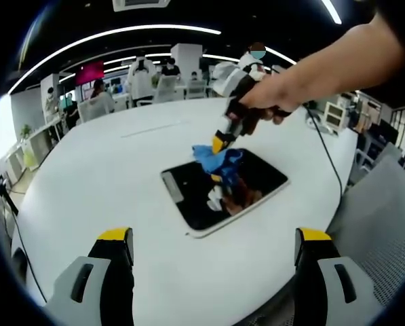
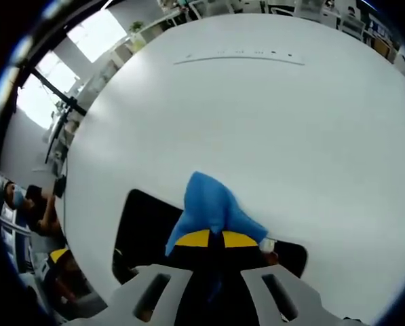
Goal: Wipe the mirror surface with the cleaning cloth until all visible marks leave the cleaned area.
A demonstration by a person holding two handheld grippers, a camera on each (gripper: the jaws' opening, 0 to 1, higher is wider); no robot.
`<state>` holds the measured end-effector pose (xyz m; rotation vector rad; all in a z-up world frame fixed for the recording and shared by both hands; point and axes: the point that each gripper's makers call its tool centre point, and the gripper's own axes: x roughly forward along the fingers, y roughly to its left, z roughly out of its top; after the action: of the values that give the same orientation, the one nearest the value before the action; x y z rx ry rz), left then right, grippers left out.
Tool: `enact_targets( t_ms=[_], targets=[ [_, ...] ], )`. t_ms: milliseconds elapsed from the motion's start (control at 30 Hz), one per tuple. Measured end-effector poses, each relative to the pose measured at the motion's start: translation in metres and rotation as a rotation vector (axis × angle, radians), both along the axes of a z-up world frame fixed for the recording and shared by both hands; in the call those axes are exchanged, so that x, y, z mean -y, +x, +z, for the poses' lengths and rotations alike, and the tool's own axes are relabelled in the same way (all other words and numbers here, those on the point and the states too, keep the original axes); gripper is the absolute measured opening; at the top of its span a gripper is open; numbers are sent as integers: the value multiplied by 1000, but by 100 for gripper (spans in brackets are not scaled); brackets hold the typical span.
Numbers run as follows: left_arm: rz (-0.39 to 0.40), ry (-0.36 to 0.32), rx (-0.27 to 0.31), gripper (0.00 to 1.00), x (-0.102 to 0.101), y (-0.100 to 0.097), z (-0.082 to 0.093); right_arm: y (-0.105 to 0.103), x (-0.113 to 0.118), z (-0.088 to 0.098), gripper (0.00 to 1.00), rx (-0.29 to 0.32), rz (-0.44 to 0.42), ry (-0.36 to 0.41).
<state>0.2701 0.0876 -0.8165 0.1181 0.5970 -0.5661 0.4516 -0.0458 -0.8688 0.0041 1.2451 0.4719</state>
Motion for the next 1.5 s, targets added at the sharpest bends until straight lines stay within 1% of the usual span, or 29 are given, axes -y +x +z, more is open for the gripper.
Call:
enact_targets(
  t_ms=[200,333,533,667,767,867,1033,1100,1167,1333,1367,1400,1433,1467,1500],
  targets=[
    [-2,5,3,99,1,0,1,-1,14,1,0,-1,-16,-8],
    [-8,10,3,99,1,0,0,0,18,0,0,-1,-23,-10],
    [4,0,0,99,0,1,0,2,26,-2,0,-5,-31,-23],
    [4,3,1,99,0,1,0,1,27,-3,0,-5,-32,-24],
    [3,24,26,99,-1,3,2,1,27,-3,0,-1,-30,-29],
    [13,20,23,99,-3,3,2,1,27,-4,0,0,-33,-31],
    [13,32,29,99,-4,3,2,-8,25,-4,0,-14,-35,-32],
    [3,33,25,99,-2,2,2,-9,24,-5,0,-14,-31,-34],
    [-11,28,38,99,1,3,3,-14,24,-4,0,-14,-31,-34],
    [3,30,36,99,-2,4,2,-28,22,-2,0,12,-31,-54],
    [3,27,35,99,-1,4,3,-31,22,-3,0,9,-32,-53],
    [4,8,35,99,0,4,5,-33,22,-3,0,5,-37,-50],
    [3,9,38,99,0,4,5,-34,22,-3,0,4,-40,-48],
    [-3,23,48,99,0,5,5,-38,22,-3,0,7,-40,-48],
    [-6,33,45,99,0,4,4,-41,21,-3,0,9,-36,-48]
  ],
)
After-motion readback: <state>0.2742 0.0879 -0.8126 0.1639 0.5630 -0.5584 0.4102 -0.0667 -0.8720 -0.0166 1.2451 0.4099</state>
